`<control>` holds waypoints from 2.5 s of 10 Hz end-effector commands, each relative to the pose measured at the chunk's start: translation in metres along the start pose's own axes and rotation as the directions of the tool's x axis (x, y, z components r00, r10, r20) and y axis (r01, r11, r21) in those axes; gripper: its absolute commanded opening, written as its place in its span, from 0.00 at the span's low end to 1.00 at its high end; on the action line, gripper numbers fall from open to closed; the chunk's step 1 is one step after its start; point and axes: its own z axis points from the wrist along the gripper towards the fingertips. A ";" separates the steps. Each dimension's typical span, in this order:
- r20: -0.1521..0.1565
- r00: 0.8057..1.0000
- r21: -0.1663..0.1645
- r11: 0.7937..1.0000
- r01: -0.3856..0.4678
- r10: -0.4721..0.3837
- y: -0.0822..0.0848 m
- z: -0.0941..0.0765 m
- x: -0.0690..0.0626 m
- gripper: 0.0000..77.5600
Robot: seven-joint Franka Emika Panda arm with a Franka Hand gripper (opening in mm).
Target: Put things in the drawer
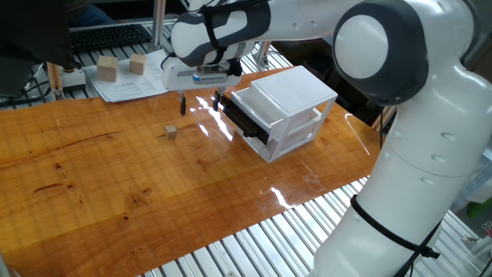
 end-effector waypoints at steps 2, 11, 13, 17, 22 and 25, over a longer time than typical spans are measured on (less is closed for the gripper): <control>0.008 1.000 -0.002 1.000 0.002 -0.002 0.000 -0.001 -0.001 1.00; 0.036 0.998 0.000 0.999 -0.045 0.045 0.028 0.020 -0.022 1.00; 0.040 0.997 -0.003 0.998 -0.058 0.059 0.034 0.028 -0.029 1.00; 0.054 0.996 -0.009 0.997 -0.071 0.071 0.040 0.038 -0.041 1.00; 0.072 0.994 -0.024 0.996 -0.084 0.085 0.046 0.054 -0.053 1.00; 0.072 0.993 -0.030 0.996 -0.087 0.089 0.048 0.056 -0.056 1.00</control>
